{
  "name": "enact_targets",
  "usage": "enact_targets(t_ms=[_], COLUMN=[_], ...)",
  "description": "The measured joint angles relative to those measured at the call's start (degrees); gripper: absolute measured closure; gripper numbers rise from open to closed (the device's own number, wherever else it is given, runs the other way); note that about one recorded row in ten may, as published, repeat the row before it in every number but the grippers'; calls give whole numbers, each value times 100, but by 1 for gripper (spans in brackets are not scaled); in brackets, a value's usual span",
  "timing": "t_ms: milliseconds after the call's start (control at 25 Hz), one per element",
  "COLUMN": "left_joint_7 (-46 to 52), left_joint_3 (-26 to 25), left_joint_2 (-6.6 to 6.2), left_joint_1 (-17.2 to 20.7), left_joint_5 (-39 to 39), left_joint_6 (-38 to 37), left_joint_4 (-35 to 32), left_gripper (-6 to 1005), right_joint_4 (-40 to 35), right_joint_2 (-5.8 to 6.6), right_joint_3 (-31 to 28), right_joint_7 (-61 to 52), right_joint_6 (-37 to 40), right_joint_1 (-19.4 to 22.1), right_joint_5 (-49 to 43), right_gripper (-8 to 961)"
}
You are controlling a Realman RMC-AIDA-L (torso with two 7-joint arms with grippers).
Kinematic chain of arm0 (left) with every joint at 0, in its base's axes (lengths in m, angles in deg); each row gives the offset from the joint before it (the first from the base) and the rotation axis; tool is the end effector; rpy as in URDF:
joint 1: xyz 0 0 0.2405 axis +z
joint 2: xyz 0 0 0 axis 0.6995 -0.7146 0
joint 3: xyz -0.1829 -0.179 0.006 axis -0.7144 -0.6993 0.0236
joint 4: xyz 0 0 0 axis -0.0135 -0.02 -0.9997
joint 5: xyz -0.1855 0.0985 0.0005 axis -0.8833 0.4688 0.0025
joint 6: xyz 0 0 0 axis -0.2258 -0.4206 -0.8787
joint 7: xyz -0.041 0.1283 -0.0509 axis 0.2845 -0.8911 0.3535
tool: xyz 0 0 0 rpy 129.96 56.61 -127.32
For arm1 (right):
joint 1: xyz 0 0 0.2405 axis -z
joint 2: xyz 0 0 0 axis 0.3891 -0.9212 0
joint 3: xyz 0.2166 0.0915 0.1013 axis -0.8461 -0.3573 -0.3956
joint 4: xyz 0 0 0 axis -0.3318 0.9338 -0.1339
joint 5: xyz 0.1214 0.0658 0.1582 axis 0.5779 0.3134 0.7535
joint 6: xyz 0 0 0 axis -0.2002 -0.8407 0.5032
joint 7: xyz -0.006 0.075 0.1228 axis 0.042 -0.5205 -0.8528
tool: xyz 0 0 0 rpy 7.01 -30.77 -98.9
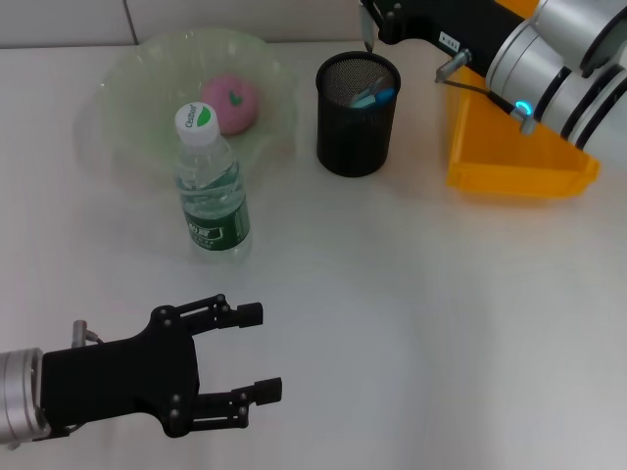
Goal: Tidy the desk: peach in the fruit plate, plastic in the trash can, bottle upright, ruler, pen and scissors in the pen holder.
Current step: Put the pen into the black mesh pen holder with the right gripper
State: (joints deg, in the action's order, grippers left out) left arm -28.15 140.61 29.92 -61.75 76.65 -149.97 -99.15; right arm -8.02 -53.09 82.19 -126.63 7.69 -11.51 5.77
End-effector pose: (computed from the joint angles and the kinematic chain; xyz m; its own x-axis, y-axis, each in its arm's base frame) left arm -0.2909 0.2231 -0.0309 0.7472 0.2132 0.6295 0.2891 -0.9571 -0.0191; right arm 0.1695 0.4133 -0.0404 0.7339 0.0759 -0.6750 -0.4614 -0.6735 -0.5774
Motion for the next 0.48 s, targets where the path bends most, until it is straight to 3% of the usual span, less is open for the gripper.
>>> enact_targets(t_ms=[280,480], left_joint_7=[2,2], left_joint_3=[-10,-19], left_joint_2=[0,0], left_joint_1=[-24,-24], left_joint_5=[0,-1], left_joint_6=[5,-15], left_joint_4=[0,0], left_gripper=[192,192], right_joint_4=[527,572], right_joint_2=[-10,-10], right_joint_3=[-15,67], right_joint_7=[25,57], right_joint_6=[-10,67], right_joint_1=[-304,-265], right_joint_5=[18,-15], right_gripper=[770,768])
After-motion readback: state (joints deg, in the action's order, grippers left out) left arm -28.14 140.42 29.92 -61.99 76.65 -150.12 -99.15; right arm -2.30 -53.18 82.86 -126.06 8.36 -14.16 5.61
